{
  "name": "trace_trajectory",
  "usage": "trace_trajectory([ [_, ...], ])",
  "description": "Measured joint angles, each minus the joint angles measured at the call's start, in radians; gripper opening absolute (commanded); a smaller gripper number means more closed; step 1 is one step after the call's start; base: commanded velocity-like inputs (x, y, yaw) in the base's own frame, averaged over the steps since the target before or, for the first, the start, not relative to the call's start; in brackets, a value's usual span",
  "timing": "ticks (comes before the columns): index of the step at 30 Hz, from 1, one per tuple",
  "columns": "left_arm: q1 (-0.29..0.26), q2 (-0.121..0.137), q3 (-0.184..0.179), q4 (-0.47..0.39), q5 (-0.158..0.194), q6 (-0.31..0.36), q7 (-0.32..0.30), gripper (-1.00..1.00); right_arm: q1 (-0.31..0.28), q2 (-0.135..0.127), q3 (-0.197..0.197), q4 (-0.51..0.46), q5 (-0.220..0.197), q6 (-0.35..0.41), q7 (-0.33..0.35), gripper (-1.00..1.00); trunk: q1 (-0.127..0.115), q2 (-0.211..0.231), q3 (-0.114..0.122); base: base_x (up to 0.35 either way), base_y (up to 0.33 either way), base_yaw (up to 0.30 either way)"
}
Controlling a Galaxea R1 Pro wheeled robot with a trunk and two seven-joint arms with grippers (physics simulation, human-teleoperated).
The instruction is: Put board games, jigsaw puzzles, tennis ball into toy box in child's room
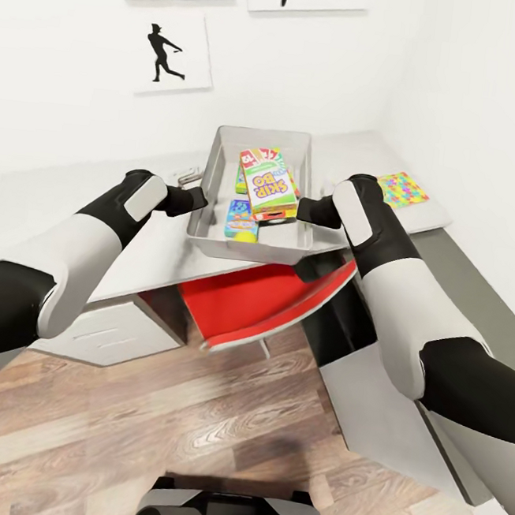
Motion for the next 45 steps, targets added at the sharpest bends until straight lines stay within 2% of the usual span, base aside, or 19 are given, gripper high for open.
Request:
trace_trajectory([
  [34,-0.002,0.0,0.0,0.003,0.001,0.004,0.0,-1.0,-0.001,-0.001,0.004,-0.001,-0.016,0.002,-0.014,-1.0,0.0,0.0,0.0,-0.004,0.0,0.284],
  [45,0.0,0.0,0.003,0.001,-0.002,0.002,-0.002,-1.0,0.0,-0.001,0.002,-0.002,-0.006,0.002,-0.006,-1.0,0.0,0.0,0.0,0.0,0.0,0.285],
])
